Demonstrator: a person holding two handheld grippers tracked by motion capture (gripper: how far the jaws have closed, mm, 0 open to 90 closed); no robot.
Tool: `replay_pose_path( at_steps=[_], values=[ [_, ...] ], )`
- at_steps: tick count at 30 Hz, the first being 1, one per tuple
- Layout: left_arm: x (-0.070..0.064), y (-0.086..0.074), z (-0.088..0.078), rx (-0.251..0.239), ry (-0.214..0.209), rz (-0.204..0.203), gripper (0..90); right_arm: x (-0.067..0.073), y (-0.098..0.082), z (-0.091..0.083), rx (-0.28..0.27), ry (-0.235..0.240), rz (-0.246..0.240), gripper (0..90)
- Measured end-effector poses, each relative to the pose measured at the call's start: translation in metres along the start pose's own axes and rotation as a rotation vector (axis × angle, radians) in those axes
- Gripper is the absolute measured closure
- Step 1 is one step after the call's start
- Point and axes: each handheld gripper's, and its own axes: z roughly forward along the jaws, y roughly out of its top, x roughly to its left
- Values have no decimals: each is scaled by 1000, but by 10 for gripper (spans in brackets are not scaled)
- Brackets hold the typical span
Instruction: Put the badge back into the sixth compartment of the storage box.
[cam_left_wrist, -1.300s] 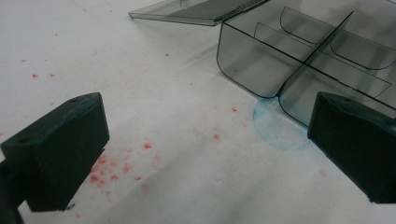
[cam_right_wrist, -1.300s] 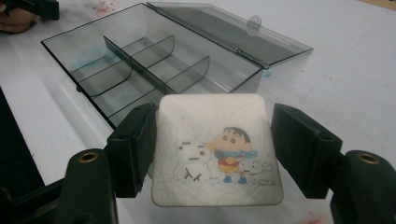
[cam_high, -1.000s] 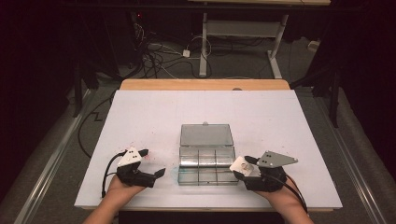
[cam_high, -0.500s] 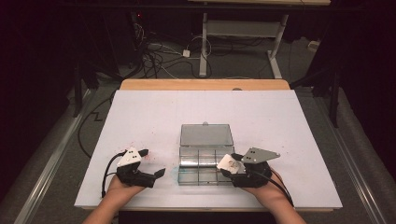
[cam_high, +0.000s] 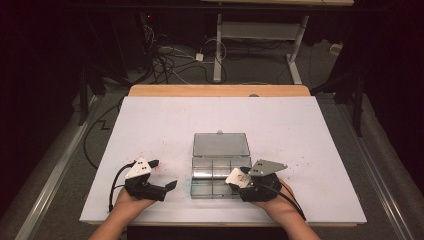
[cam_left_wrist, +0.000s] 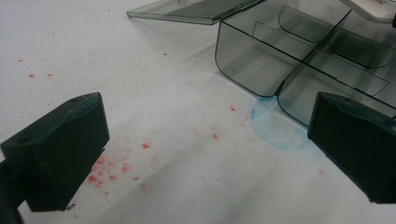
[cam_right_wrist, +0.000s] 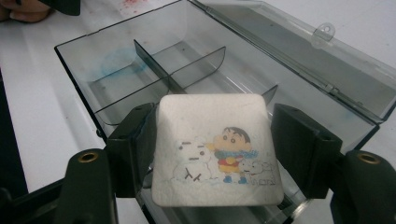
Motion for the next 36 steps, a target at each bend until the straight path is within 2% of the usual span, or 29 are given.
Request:
replay_pose_path(
  at_steps=[8,18,36],
  values=[
    [0,0,0,0,0,1,0,0,-1,3,8,-2,2,340],
    [0,0,0,2,-2,-1,0,-1,-5,8,46,-14,23,339],
    [1,0,0,2,-7,-2,0,-1,-5,11,61,-20,18,332]
  ],
)
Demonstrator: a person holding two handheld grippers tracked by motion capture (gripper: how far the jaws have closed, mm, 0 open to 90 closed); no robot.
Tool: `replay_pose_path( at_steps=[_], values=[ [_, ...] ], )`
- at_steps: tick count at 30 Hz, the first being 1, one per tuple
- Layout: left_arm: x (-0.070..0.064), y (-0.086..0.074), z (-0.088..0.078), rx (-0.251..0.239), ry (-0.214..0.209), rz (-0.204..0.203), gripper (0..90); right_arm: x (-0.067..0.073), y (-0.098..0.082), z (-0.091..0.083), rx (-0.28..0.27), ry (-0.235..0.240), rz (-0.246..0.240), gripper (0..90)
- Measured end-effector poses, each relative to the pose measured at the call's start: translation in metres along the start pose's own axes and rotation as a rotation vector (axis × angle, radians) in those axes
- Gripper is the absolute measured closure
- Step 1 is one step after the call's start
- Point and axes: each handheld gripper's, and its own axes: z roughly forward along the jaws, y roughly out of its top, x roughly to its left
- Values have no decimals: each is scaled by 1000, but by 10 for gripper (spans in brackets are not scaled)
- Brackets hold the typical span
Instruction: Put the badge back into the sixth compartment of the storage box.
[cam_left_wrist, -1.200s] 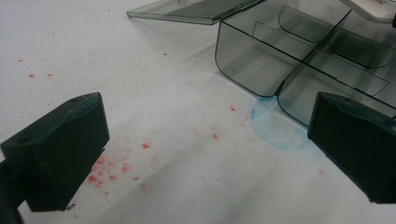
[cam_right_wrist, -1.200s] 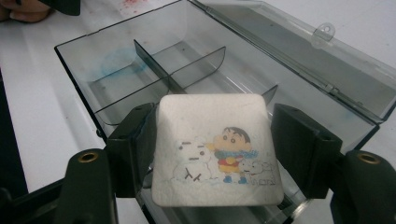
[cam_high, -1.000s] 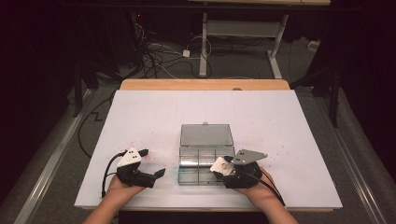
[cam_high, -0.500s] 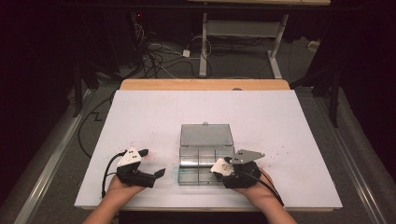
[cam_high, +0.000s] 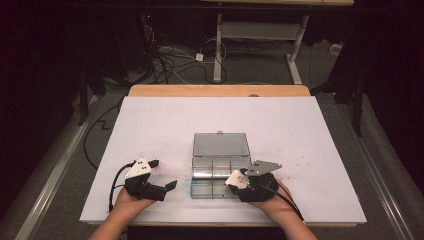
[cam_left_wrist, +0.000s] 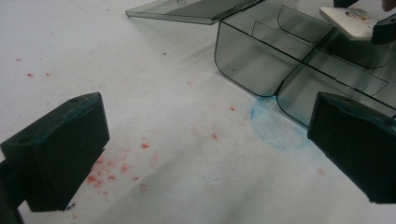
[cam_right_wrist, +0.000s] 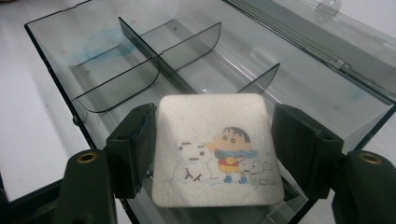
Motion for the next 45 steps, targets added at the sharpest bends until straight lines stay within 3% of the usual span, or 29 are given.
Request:
replay_pose_path(
  at_steps=[6,12,17,19,20,22,27,33,45],
  values=[
    [0,0,0,1,1,1,0,-1,1,-4,-15,0,12,282],
    [0,0,0,1,3,1,0,-9,7,-12,-68,12,32,363],
    [0,0,0,3,0,-3,0,-9,13,-11,-92,16,27,545],
    [0,0,0,3,-1,-4,0,-8,16,-7,-98,-7,24,655],
    [0,0,0,3,-1,-3,0,-8,17,-5,-87,-12,22,769],
    [0,0,0,1,0,-1,0,-9,19,-1,-73,8,16,900],
    [0,0,0,3,-2,-1,0,-10,28,11,-19,5,12,900],
    [0,0,0,2,-4,0,0,-6,37,21,52,-15,-49,900],
    [0,0,0,2,-5,1,0,-4,36,22,110,-41,-75,900]
  ],
)
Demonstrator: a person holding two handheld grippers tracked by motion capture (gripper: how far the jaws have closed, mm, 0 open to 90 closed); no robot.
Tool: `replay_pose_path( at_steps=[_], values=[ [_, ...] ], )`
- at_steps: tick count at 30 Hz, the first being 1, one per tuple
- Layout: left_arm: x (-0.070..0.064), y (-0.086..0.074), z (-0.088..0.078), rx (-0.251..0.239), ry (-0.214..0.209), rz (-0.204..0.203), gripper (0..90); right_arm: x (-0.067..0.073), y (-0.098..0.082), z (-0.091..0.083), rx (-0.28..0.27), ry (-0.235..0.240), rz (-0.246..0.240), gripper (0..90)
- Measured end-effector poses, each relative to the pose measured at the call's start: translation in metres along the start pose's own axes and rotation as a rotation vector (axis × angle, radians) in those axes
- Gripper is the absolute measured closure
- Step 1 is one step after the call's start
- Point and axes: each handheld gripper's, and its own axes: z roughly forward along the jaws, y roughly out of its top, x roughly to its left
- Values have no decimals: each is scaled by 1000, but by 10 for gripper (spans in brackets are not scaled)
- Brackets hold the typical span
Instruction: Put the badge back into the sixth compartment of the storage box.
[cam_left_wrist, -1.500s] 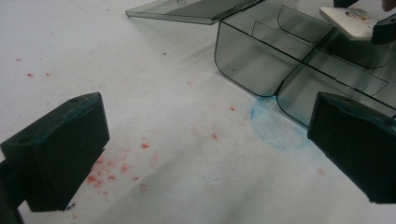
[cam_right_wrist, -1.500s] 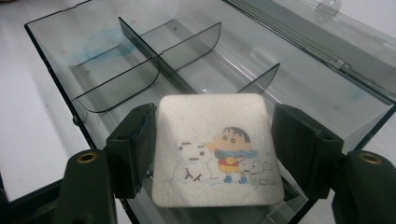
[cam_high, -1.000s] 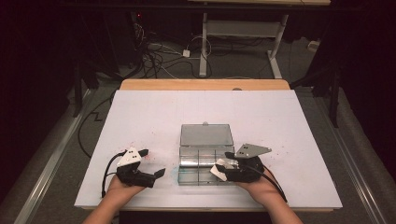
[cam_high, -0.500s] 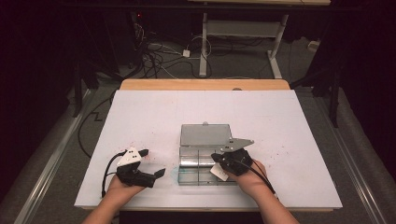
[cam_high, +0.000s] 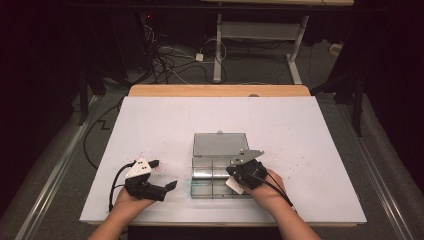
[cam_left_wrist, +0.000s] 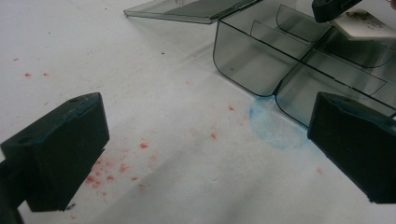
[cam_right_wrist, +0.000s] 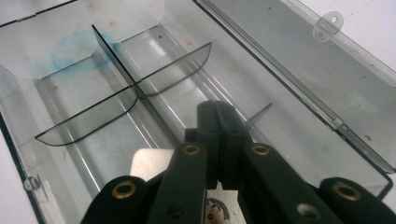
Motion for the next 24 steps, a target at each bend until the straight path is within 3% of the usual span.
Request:
replay_pose_path(
  at_steps=[24],
  values=[
    [0,0,0,-1,0,-2,0,-9,-4,-5,21,-27,14,900]
  ],
)
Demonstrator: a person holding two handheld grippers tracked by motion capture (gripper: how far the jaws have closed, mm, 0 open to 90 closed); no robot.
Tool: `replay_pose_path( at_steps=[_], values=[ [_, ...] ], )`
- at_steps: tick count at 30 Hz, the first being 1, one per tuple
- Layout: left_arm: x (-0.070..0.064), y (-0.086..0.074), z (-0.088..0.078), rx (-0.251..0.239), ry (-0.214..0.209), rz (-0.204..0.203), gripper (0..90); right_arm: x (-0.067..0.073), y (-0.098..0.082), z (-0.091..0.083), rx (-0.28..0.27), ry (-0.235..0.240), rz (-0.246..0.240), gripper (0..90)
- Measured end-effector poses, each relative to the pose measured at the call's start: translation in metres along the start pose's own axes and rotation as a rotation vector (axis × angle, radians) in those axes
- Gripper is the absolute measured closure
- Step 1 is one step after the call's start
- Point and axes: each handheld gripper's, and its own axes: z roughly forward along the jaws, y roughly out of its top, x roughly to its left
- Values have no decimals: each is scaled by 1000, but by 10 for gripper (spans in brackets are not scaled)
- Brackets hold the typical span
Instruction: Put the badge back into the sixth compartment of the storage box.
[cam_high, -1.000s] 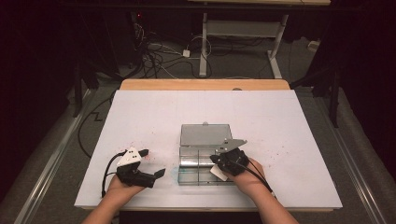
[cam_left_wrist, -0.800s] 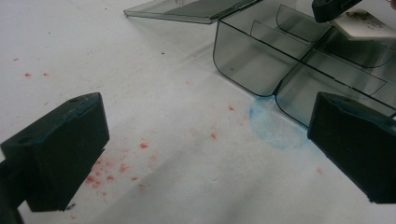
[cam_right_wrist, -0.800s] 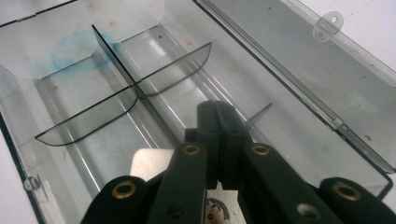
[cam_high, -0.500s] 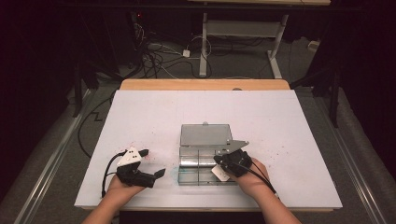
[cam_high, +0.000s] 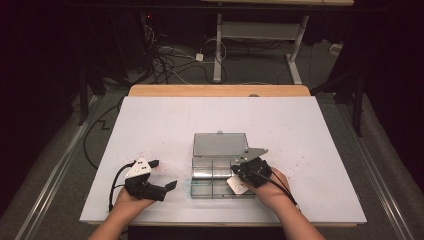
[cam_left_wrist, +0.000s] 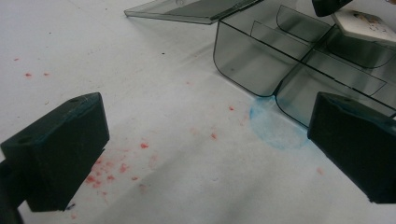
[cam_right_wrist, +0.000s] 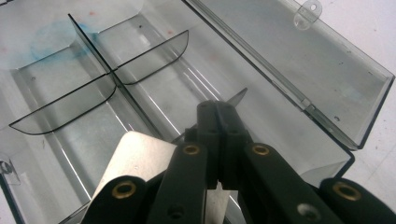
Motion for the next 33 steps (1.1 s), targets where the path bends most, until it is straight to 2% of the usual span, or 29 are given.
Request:
replay_pose_path(
  at_steps=[13,23,33],
  values=[
    [0,0,0,2,0,0,0,-2,-8,-8,1,-8,11,900],
    [0,0,0,3,0,-1,0,0,-12,-14,-23,-8,13,900],
    [0,0,0,2,0,1,0,17,-8,-19,-79,24,5,900]
  ],
)
